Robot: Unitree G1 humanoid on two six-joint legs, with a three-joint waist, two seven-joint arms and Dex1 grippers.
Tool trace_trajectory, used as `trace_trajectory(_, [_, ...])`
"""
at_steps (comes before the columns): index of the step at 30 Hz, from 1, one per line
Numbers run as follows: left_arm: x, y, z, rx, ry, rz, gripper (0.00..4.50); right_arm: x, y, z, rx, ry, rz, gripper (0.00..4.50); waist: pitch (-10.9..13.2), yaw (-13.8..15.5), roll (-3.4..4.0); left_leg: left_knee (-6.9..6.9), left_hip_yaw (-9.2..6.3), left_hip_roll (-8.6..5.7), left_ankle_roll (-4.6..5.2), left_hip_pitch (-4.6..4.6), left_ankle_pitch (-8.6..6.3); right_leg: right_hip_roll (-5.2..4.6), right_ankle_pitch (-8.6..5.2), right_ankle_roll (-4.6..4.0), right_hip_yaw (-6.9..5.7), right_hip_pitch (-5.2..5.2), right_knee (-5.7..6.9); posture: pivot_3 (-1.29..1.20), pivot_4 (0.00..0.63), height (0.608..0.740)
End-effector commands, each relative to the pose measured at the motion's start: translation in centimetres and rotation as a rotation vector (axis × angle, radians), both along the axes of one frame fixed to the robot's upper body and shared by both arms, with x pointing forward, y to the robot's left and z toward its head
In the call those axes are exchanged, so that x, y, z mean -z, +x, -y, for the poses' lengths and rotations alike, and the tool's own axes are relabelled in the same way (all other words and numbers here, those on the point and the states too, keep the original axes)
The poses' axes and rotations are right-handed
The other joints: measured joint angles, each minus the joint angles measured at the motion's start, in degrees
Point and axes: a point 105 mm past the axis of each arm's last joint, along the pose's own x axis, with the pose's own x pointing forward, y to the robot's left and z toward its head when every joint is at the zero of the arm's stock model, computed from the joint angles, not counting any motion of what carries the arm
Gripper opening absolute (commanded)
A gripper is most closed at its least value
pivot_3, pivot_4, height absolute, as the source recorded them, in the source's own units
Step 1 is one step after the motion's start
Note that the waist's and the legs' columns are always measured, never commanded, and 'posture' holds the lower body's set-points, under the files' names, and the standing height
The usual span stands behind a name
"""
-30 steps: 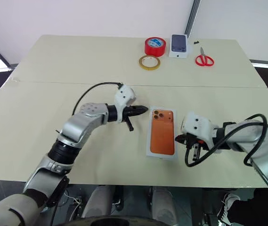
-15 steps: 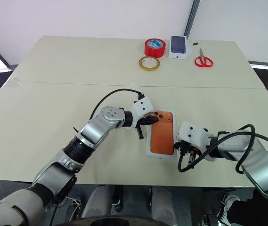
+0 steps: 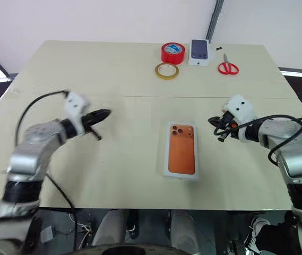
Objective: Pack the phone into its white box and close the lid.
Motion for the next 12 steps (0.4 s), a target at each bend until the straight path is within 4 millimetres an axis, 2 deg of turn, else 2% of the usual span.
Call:
trace_trajectory(1, [-1.0,-1.3,-1.0,-0.022,0.009,0.050,0.00,-1.2,0.8,0.4,-0.010,0.029,0.052,0.05,0.0,0.4,-0.01,0.01,-0.03,0.00,0.00,-0.02,0.00,0.00,0.00,-0.01,-0.02,0.01,0.00,0.00,0.150,0.740])
trace_trajectory(6, [0.8,-3.3,-3.2,-0.120,0.014,0.006,0.00,-0.3,1.5,0.5,-0.031,0.051,0.047,0.05,0.0,0.1,0.00,0.02,0.04,-0.09,-0.02,-0.03,-0.09,-0.22,0.00,-0.02,-0.01,0.05,-0.13,0.00,0.150,0.740])
trace_trajectory(12, [0.6,-3.2,-3.6,-0.195,-0.023,0.038,0.00,0.5,2.0,-0.4,-0.082,0.100,0.040,0.05,0.0,0.1,0.02,0.02,0.03,-0.06,-0.03,-0.01,-0.10,-0.19,0.00,-0.02,-0.01,0.01,-0.06,0.00,0.150,0.740])
